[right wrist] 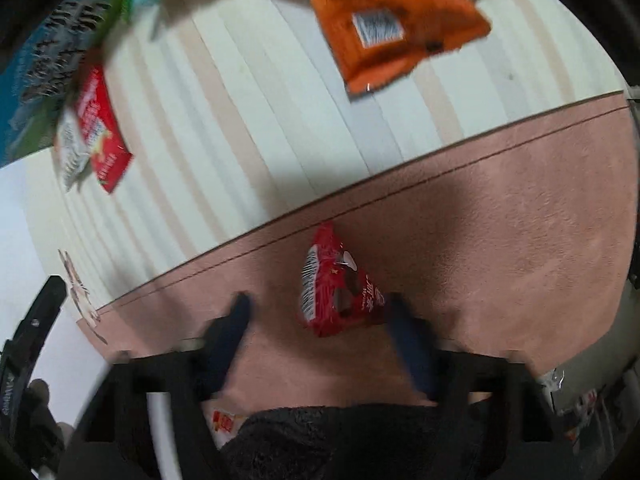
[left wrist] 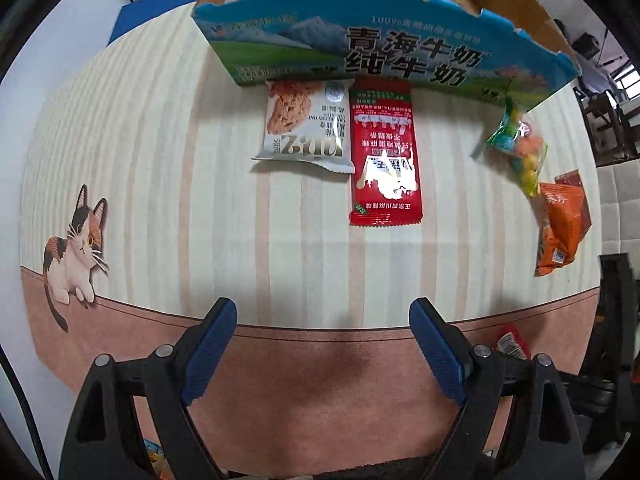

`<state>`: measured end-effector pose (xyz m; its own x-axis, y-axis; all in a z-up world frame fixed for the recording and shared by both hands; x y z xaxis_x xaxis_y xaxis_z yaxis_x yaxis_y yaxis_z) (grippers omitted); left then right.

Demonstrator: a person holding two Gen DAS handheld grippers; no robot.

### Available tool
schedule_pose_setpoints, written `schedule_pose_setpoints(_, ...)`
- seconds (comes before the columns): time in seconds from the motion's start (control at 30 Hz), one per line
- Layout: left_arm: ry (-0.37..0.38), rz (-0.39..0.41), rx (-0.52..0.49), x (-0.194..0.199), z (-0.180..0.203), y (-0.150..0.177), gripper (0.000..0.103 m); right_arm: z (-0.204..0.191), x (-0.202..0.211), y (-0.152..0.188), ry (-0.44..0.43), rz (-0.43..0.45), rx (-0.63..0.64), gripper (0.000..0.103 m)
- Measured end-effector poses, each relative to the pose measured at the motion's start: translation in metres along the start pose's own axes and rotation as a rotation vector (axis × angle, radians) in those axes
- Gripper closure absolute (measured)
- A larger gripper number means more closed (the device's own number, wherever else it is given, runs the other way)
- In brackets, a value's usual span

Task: Organize snacks
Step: 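Grasp the red packet with left tool while right tool grasps the small red packet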

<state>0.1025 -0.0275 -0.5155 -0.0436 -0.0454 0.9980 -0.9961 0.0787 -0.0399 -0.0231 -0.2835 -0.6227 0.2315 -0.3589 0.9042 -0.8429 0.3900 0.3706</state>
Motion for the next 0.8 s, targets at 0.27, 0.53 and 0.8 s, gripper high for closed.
schedule_pose_setpoints(0.27, 0.025, -0.064, 0.013, -0.022, 0.011, -0.021, 0.015, -0.002, 0.006, -0.002, -0.032, 0.042, -0.011, 0.065)
schedule_pose_setpoints(0.53, 0.084, -0.127, 0.067, -0.058, 0.036, -0.079, 0.015, -0.014, 0.034, -0.044, -0.028, 0.131, -0.018, 0.065)
schedule_pose_setpoints(0.8, 0.062, -0.154, 0.050, -0.081, 0.048, -0.109, 0.015, -0.027, 0.046, -0.077, 0.012, 0.180, -0.004, 0.065)
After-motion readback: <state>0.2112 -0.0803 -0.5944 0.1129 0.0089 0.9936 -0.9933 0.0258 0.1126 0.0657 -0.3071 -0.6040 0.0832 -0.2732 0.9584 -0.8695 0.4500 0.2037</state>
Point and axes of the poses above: each gripper's, at about its wrist camera, not at the fingertips, and x roughly against the way its jaws point, z to its right, y to its underside, the point moved 10 cm from there along -x, roughly the way its jaws point, and after that the axes turned 1 degree about -y, right-handed, at the moved point
